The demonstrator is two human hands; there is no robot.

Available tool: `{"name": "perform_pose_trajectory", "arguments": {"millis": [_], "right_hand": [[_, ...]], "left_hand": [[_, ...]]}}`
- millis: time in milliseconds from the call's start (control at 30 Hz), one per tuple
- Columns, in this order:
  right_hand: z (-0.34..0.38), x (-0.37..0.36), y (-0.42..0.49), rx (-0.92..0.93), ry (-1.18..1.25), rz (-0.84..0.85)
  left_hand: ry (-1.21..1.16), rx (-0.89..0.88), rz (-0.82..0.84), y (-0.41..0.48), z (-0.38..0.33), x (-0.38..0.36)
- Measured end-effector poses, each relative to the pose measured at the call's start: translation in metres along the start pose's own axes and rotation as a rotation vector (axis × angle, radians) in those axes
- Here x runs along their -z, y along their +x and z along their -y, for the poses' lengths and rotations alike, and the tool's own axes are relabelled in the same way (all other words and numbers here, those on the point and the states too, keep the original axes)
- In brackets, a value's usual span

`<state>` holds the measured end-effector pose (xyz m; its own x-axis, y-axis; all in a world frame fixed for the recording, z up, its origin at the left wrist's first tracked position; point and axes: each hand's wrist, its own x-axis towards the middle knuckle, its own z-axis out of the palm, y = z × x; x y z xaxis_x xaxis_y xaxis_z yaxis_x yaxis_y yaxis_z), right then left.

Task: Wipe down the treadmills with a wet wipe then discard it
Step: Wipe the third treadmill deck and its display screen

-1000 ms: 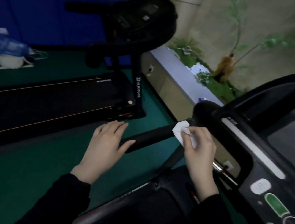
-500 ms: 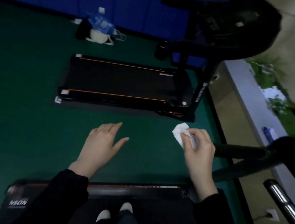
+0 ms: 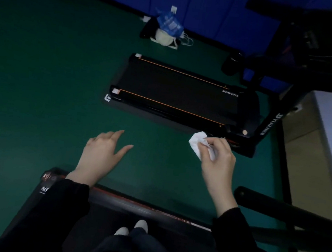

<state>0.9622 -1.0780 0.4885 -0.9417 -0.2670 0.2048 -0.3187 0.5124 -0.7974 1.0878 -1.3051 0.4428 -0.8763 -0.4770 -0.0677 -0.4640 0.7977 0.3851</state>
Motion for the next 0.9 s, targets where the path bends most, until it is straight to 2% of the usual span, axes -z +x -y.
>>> {"name": "perform_pose_trajectory", "arguments": {"millis": [267, 467, 667, 900], "right_hand": [[-0.032, -0.009, 0.049, -0.004, 0.012, -0.006], [-0.053, -0.040, 0.109, -0.018, 0.003, -0.032], [-0.106, -0.109, 0.179, -0.021, -0.026, -0.113], [-0.157, -0.218, 0.303, -0.070, -0.062, -0.211]], "left_hand": [[0.031, -0.020, -0.033, 0.047, -0.021, -0.012], [0.035, -0.045, -0.045, 0.120, -0.017, -0.027], [0.014, -0.133, -0.056, 0.232, 0.008, -0.083], [0.027, -0.222, -0.045, 0.397, 0.072, -0.132]]}}
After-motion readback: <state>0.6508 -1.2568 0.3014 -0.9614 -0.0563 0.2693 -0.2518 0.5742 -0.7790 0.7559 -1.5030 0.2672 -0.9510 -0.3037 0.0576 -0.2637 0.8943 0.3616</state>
